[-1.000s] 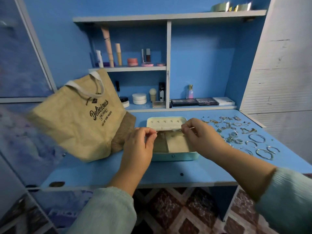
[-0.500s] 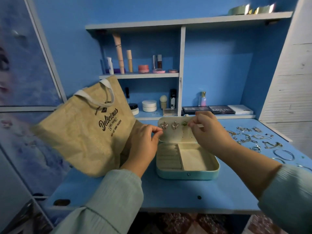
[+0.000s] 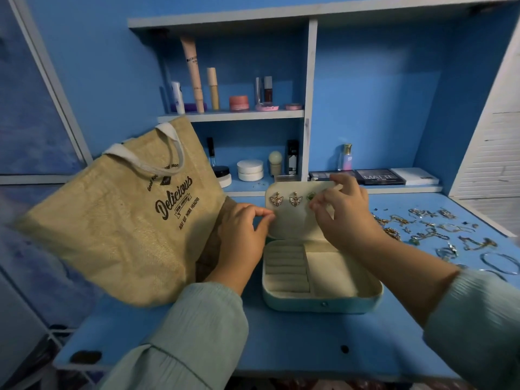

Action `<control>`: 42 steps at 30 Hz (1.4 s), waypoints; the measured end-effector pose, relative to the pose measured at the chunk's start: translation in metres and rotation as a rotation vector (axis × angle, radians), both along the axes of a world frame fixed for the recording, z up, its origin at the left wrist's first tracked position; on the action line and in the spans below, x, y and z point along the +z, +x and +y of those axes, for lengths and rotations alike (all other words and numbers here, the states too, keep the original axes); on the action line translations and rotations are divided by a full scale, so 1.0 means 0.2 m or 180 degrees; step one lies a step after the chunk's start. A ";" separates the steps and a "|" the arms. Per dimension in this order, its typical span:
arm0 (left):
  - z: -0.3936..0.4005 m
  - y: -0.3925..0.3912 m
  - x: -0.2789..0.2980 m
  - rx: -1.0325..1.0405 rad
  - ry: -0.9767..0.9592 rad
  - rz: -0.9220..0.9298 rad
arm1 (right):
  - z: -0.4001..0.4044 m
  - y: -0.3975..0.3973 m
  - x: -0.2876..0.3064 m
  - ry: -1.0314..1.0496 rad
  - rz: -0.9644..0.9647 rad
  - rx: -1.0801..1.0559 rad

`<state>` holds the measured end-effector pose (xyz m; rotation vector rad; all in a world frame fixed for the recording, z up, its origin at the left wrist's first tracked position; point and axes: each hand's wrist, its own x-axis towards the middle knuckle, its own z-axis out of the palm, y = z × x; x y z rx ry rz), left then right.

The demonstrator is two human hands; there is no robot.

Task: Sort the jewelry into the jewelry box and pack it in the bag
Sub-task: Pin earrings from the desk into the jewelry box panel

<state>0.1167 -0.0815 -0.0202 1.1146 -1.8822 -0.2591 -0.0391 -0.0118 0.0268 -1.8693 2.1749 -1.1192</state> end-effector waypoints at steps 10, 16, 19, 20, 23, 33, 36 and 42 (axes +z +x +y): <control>-0.03 -0.02 -0.02 -0.0068 -0.0350 0.0151 | -0.02 -0.01 -0.01 -0.0038 0.0048 -0.0027; -0.05 -0.03 -0.03 -0.0027 -0.0365 0.0173 | -0.02 -0.01 -0.01 -0.0048 0.0077 0.0001; -0.05 -0.03 -0.04 -0.0059 -0.0329 0.0173 | -0.02 0.00 -0.01 -0.0069 0.0072 -0.0005; -0.05 -0.03 -0.04 -0.0058 -0.0319 0.0166 | -0.02 0.00 -0.01 -0.0078 0.0076 -0.0002; -0.05 -0.03 -0.04 -0.0052 -0.0273 0.0144 | -0.01 0.00 -0.01 -0.0066 0.0090 -0.0002; -0.05 -0.04 -0.04 -0.0017 -0.0281 0.0157 | -0.01 0.00 -0.01 -0.0063 0.0076 -0.0004; -0.05 -0.04 -0.05 -0.0019 -0.0279 0.0152 | -0.01 0.00 -0.01 -0.0065 0.0080 -0.0008; -0.05 -0.03 -0.05 -0.0040 -0.0329 0.0169 | -0.01 0.00 -0.01 -0.0060 0.0082 -0.0008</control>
